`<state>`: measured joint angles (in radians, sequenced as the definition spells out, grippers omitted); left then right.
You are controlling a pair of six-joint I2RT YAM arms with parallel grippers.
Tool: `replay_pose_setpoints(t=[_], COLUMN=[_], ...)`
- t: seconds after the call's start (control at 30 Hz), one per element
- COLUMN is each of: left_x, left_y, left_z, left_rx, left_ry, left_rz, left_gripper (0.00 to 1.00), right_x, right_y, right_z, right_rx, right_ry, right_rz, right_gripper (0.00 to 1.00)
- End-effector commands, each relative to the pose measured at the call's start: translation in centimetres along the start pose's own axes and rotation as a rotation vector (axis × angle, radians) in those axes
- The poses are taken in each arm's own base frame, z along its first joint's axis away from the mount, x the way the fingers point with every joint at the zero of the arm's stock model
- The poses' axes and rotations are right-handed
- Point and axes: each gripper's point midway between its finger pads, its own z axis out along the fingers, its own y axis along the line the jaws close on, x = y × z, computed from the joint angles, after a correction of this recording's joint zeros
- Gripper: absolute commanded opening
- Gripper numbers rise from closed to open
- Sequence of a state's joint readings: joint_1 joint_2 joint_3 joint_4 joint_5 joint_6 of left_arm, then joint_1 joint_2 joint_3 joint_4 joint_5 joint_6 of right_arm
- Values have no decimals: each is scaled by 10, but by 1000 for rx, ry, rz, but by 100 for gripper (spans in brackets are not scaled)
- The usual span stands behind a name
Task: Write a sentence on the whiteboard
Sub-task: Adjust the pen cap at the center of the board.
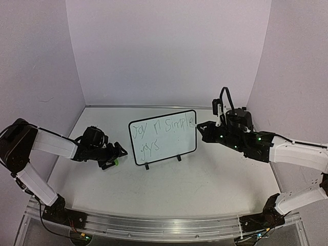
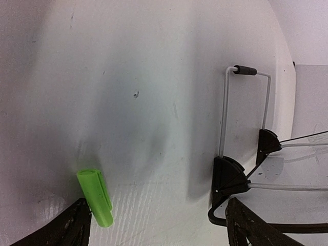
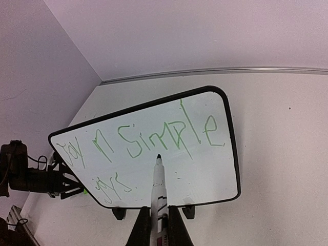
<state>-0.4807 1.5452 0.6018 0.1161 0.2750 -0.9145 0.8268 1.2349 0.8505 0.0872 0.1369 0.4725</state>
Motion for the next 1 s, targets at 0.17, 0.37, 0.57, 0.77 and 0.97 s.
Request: replay_pose_setpoints(t=[0.17,0.37,0.57,0.77,0.97], left_x=[-14,-28,-33,-37,-27], left_y=[-23,-40,-48,-56,-39], left_z=[-18,-30,-11,11,25], left_rx=[4,30,31,49,-35], left_ry=[-64,-110,-75,-35,43], left_rz=[42,77,99,115,121], left_gripper=[90,91,91,91,91], right_x=[-14,-15,-18,-21,-21], right_y=[8,8,10,8,7], right_z=[1,1,0,-4,-6], right_rx=[-17,-17,-21,-14,-11], right_ry=[-34,-35,-40,-55,-58], right_rz=[17,17,15,15,18], right_gripper=[0,0,0,0,0])
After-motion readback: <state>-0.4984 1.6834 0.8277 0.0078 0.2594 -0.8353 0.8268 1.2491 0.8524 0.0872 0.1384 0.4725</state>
